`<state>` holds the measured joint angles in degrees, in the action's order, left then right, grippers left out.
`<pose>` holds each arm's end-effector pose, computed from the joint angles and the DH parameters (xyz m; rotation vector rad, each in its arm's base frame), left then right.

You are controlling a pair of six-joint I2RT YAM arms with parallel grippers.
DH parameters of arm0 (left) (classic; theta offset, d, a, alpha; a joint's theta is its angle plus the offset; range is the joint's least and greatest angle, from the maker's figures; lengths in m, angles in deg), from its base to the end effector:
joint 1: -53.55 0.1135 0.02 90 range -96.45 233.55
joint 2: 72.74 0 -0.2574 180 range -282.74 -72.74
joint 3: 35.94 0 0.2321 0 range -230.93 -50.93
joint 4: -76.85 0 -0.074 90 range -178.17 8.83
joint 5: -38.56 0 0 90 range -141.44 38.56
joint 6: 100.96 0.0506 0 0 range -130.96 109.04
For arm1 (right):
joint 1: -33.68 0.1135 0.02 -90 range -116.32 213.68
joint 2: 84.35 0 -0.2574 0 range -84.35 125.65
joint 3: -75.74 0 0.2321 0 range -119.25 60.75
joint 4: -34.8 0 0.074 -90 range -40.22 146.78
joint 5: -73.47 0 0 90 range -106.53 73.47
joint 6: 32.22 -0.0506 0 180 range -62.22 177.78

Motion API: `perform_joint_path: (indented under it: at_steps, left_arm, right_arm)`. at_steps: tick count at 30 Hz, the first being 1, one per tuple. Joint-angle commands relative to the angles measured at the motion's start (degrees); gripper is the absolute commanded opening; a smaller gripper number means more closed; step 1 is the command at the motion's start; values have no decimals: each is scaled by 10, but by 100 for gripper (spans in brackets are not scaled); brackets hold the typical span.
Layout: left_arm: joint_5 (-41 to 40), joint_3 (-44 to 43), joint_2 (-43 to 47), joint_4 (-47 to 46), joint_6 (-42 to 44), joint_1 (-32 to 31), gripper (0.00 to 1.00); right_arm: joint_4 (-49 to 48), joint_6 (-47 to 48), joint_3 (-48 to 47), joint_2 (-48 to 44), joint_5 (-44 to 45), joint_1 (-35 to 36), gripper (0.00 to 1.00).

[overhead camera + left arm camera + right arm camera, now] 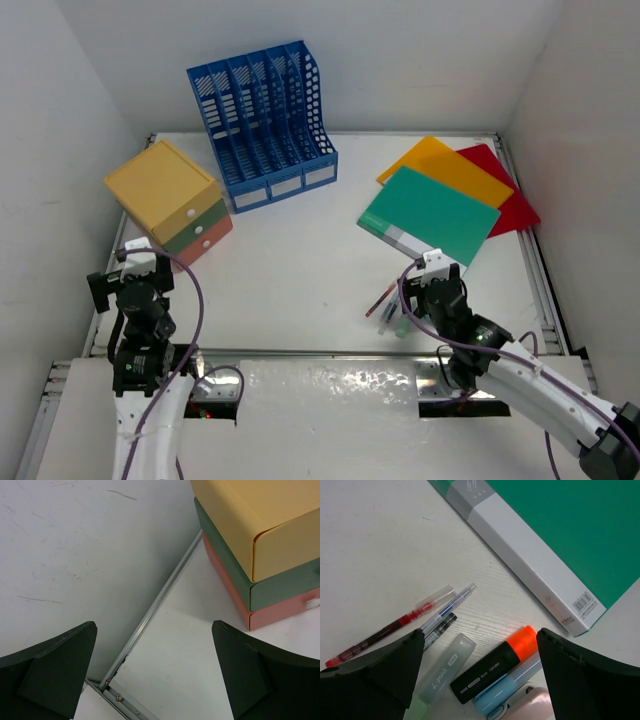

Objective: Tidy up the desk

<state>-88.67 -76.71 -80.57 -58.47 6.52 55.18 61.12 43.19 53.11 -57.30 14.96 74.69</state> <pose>0.0708 0.0326 0.2515 -0.2325 1.7902 0.8134 0.1100 0.0607 0.1528 -0.1446 2.0168 0.0317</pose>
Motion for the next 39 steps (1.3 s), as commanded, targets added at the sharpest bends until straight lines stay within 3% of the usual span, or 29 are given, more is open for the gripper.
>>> perform_joint_path:
  at_steps: [1, 3, 8, 11, 13, 18, 21, 29, 33, 36, 37, 39]
  left_arm:
    - [-1, 1, 8, -24, -4, 8, 100]
    - [7, 1, 10, -24, -2, 8, 99]
    - [60, -41, -16, 25, 65, 8, 99]
    - [23, -130, -38, 41, 121, 5, 99]
    - [20, -234, -70, 68, 134, -3, 99]
    - [50, -505, -204, 146, 93, -30, 97]
    - [90, -594, -321, 167, 74, -40, 97]
    - [141, -671, -529, 118, 64, -36, 98]
    - [240, -728, -602, 112, 59, 38, 98]
    - [360, -791, -710, 132, 22, 136, 97]
    - [420, -819, -732, 142, 13, 178, 95]
    - [457, -834, -773, 148, -2, 213, 94]
  right_arm:
    - [-11, -4, -26, -2, 6, 0, 91]
    - [-17, -4, -26, -4, -9, 1, 99]
    - [-74, 32, -33, -18, -103, 0, 99]
    - [-102, 47, -64, 7, -171, 0, 99]
    - [-115, 50, -99, 35, -213, 1, 99]
    - [-174, 55, -193, 199, -313, 4, 99]
    - [-183, 69, -312, 301, -363, 27, 99]
    - [-247, 105, -512, 492, -361, 84, 99]
    - [-294, 89, -591, 596, -366, 97, 99]
    - [-332, 67, -646, 674, -368, 105, 94]
    - [-337, 63, -661, 711, -375, 108, 86]
    - [-344, 57, -708, 745, -378, 115, 76]
